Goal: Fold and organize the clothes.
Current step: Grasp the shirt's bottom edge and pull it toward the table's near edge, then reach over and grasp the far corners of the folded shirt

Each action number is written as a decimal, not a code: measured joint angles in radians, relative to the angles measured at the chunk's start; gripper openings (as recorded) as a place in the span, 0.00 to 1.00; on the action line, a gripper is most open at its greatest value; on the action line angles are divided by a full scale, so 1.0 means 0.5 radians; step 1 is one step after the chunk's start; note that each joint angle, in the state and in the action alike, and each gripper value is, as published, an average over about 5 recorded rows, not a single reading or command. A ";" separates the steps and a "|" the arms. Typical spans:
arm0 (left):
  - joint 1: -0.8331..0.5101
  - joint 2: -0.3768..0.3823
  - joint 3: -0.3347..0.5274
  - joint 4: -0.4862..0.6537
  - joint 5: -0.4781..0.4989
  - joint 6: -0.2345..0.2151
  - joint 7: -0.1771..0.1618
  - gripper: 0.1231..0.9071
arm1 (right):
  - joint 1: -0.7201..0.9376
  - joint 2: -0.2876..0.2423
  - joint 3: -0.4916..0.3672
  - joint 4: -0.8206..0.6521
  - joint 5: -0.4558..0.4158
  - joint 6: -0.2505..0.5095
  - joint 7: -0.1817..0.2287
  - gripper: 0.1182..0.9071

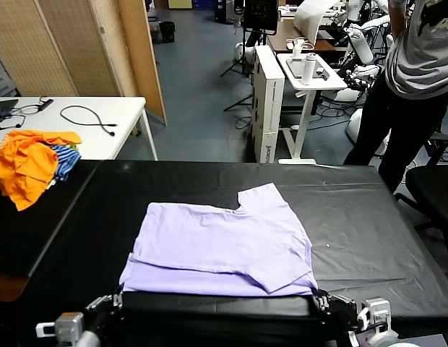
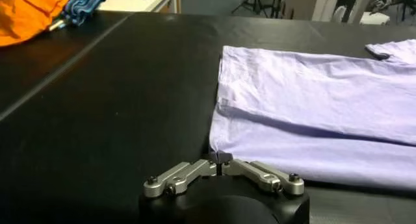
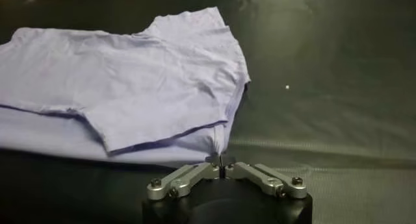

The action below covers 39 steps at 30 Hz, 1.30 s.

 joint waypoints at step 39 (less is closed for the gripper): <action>-1.546 0.426 0.387 0.823 -0.613 0.299 0.128 1.00 | 2.077 -0.121 -0.983 -1.492 0.279 0.000 0.048 1.00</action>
